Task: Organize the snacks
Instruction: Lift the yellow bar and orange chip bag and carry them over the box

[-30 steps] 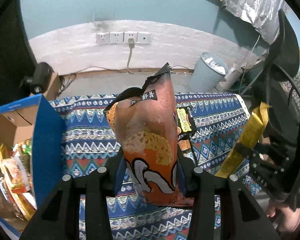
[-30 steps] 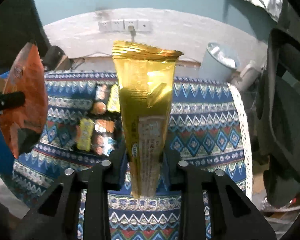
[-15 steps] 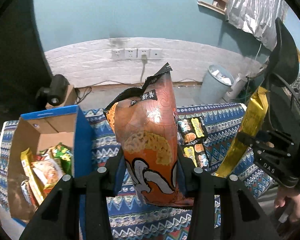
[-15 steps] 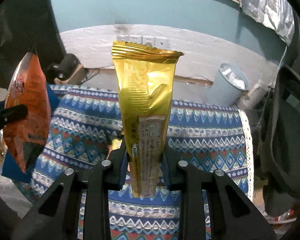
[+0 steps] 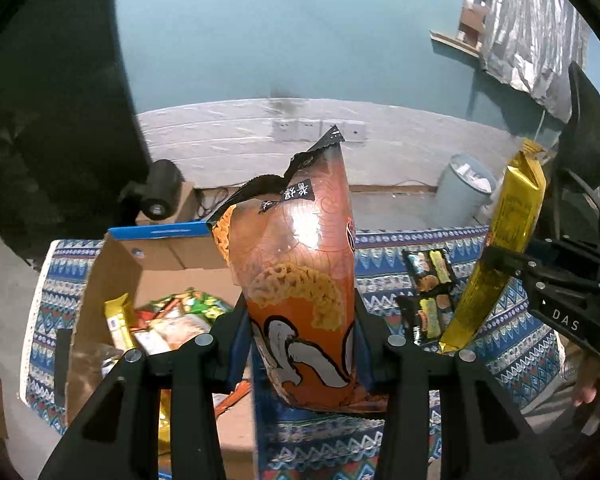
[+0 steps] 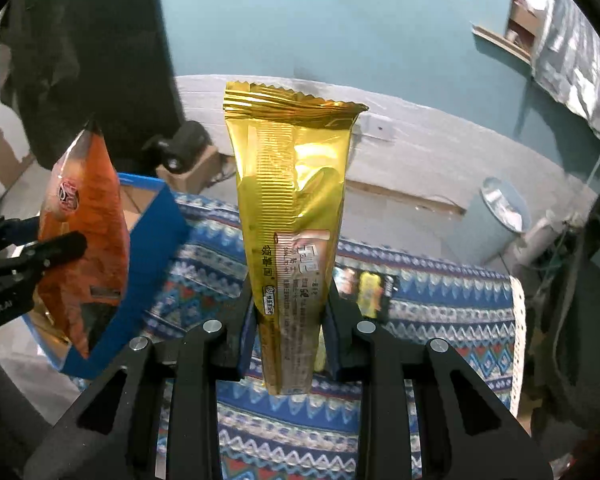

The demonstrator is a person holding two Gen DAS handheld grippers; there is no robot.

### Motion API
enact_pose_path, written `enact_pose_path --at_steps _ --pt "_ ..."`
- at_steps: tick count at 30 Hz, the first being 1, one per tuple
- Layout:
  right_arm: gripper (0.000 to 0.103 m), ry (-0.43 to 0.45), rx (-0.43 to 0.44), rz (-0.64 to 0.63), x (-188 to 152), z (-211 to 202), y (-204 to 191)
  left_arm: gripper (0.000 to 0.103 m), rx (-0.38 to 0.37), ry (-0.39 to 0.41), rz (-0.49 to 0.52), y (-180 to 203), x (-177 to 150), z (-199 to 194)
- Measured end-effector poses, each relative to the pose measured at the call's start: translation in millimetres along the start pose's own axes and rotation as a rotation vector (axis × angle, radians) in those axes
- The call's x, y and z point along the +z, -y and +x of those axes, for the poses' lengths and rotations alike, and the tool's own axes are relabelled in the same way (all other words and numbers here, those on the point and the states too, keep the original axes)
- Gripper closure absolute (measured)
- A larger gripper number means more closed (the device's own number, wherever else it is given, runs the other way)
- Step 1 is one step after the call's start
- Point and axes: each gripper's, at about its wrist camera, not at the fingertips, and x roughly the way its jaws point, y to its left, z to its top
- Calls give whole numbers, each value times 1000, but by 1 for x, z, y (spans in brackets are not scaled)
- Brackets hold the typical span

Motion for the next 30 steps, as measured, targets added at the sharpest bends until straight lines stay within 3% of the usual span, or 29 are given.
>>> enact_pose_path --at_steps 18,30 --pt "77 46 187 -106 48 -14 -105 59 106 34 -121 -94 -18 -38" --pt "77 27 283 -171 64 1 -174 59 176 36 -179 -143 -36 -47"
